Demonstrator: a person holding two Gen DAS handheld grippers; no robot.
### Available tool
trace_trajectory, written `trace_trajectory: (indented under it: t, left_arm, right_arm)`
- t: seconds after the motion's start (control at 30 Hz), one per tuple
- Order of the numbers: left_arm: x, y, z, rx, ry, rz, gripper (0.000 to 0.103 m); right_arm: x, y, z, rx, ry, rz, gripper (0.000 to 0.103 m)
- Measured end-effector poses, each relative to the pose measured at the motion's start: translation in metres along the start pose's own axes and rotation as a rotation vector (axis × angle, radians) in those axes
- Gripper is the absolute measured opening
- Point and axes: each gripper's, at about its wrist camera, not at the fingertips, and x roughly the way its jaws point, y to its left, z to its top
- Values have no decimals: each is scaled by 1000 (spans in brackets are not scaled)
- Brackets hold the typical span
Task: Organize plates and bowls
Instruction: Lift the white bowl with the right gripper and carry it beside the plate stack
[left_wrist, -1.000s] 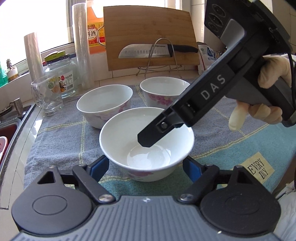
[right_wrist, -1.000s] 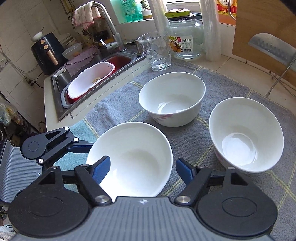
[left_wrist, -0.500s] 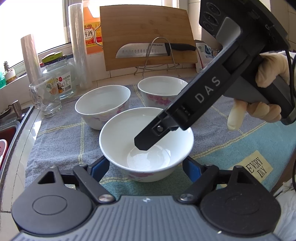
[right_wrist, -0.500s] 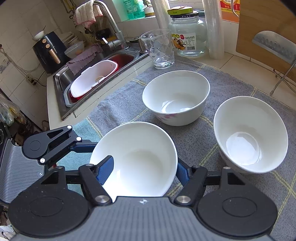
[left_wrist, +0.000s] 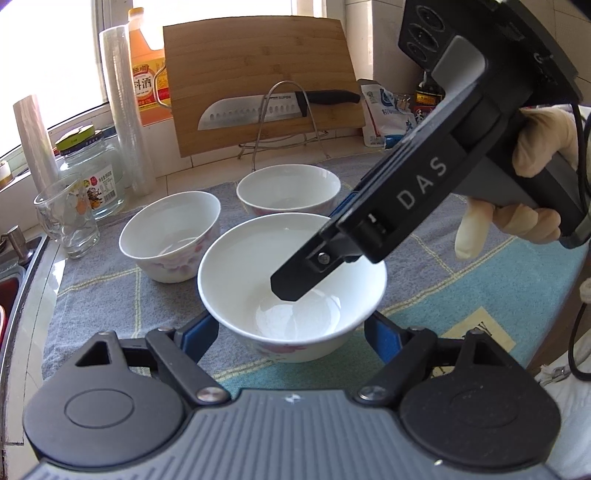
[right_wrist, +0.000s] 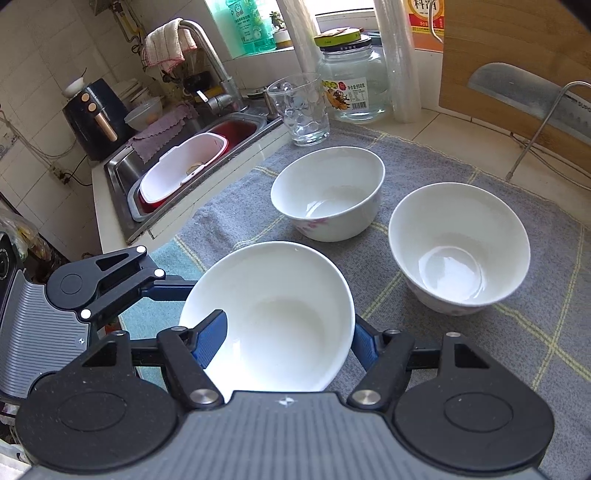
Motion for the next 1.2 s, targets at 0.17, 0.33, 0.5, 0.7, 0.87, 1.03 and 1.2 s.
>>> trace_trajectory:
  t: [0.17, 0.33, 0.5, 0.7, 0.87, 1.03, 1.2]
  left_arm:
    - [7, -12, 9, 29, -3, -47, 86]
    - [18, -25, 18, 69, -6, -106, 86]
    - [26, -41, 25, 104, -7, -165, 85]
    - [33, -60, 31, 136, -5, -229, 85]
    - [35, -72, 31, 157, 2, -263, 85]
    - [38, -77, 30, 159, 18, -283, 85]
    - [42, -80, 28, 146, 39, -302, 85]
  right_arm:
    - [-17, -9, -12, 24, -10, -40, 76]
    - [-37, -23, -29, 75, -23, -82, 76]
    - [-55, -35, -48, 121, -36, -125, 76]
    - [-72, -44, -67, 163, -46, -173, 76]
    - [-80, -49, -77, 183, -43, -196, 76]
    - [-81, -52, -83, 197, -31, -202, 76]
    - [-79, -54, -88, 207, -15, -205, 76]
